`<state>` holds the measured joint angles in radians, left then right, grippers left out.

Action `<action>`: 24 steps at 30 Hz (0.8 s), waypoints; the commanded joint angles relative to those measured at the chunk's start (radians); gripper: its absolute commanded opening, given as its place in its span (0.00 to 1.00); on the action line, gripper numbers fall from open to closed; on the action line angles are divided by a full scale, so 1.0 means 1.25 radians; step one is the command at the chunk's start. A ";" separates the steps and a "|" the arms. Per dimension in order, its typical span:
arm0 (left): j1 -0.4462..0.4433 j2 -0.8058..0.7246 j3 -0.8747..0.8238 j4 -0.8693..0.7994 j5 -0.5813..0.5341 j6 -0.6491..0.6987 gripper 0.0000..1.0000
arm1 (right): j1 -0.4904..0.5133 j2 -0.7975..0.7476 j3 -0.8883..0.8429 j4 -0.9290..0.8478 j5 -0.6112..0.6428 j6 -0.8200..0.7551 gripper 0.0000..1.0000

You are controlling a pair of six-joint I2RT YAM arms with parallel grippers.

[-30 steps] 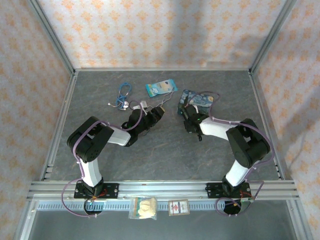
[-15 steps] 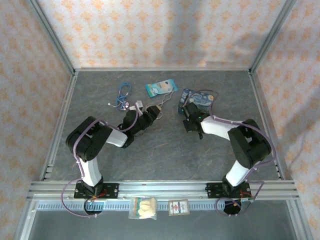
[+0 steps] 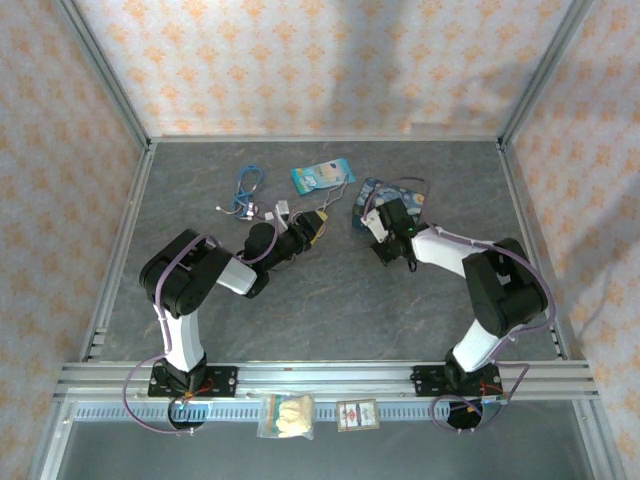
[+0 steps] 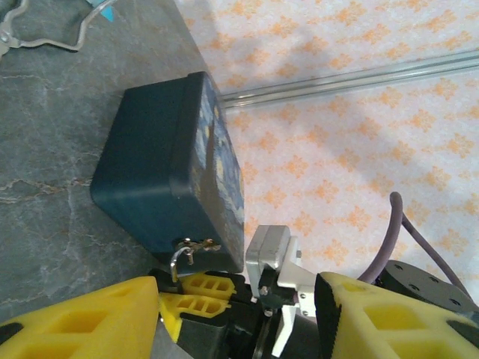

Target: Unlock the padlock with the key

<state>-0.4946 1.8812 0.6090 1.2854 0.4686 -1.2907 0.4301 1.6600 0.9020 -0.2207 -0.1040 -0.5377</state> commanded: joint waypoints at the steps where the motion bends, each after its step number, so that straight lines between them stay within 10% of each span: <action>1: 0.006 0.003 -0.016 0.067 0.018 -0.013 0.55 | -0.005 0.006 0.045 0.020 -0.030 -0.069 0.00; 24: -0.113 0.198 0.247 -0.056 -0.038 0.071 0.40 | -0.013 0.022 0.056 0.074 -0.146 -0.076 0.00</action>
<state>-0.6338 2.1166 0.8566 1.2835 0.4618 -1.2747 0.4171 1.6878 0.9539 -0.1688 -0.2543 -0.6224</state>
